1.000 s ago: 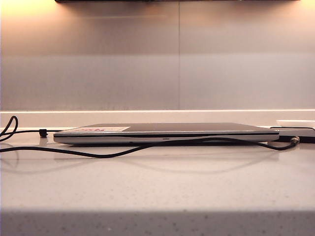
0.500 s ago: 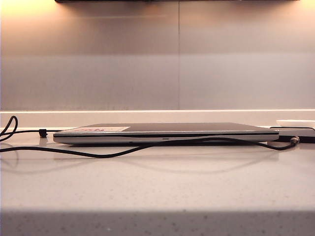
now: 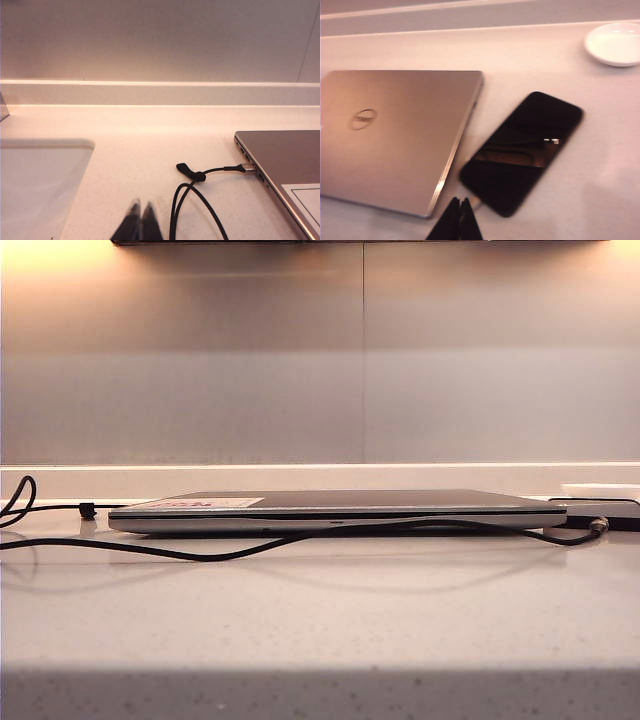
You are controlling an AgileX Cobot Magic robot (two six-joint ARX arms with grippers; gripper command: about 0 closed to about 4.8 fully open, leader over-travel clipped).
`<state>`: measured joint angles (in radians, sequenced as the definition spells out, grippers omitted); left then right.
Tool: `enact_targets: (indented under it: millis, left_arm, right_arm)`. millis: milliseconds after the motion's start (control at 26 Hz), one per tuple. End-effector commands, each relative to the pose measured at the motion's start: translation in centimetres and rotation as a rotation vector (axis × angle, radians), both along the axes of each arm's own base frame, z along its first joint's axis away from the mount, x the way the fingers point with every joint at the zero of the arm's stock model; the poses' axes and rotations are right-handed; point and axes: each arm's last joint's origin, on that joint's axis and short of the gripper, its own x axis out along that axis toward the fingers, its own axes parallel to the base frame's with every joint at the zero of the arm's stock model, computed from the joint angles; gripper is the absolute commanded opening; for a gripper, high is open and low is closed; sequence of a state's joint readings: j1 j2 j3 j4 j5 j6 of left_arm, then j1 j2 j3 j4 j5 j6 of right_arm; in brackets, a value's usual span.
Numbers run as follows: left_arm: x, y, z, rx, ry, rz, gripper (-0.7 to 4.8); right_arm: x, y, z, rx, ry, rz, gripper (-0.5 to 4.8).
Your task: Pick up the charging cable and the phone, plug the charging cable into the charging port on the phone, and finally place them back on the table.
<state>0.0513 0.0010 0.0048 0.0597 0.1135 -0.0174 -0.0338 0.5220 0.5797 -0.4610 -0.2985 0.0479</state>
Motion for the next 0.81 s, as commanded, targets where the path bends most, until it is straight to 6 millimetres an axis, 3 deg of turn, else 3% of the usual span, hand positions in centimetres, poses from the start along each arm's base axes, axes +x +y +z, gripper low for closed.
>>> enact_targets:
  millis: [38,269,577,808]
  left_arm:
    - [0.0,0.0,0.2,0.003,-0.012,-0.002,-0.05]
    - [0.0,0.0,0.2,0.003,-0.012,-0.002,-0.05]
    - [0.0,0.0,0.2,0.003,-0.013,-0.002,-0.05]
    - [0.0,0.0,0.2,0.003,-0.012,-0.002,-0.05]
  right_arm:
    - [-0.2,-0.5,0.0,-0.072,-0.151,-0.172,-0.01]
    - [-0.8,-0.7,-2.4,-0.139,-0.414,-0.231,-0.01]
    - [-2.0,-0.7,-6.9,-0.148,-0.481,-0.272,-0.01]
    - [-2.5,-0.6,-8.4,-0.14,-0.521,-0.264,-0.01]
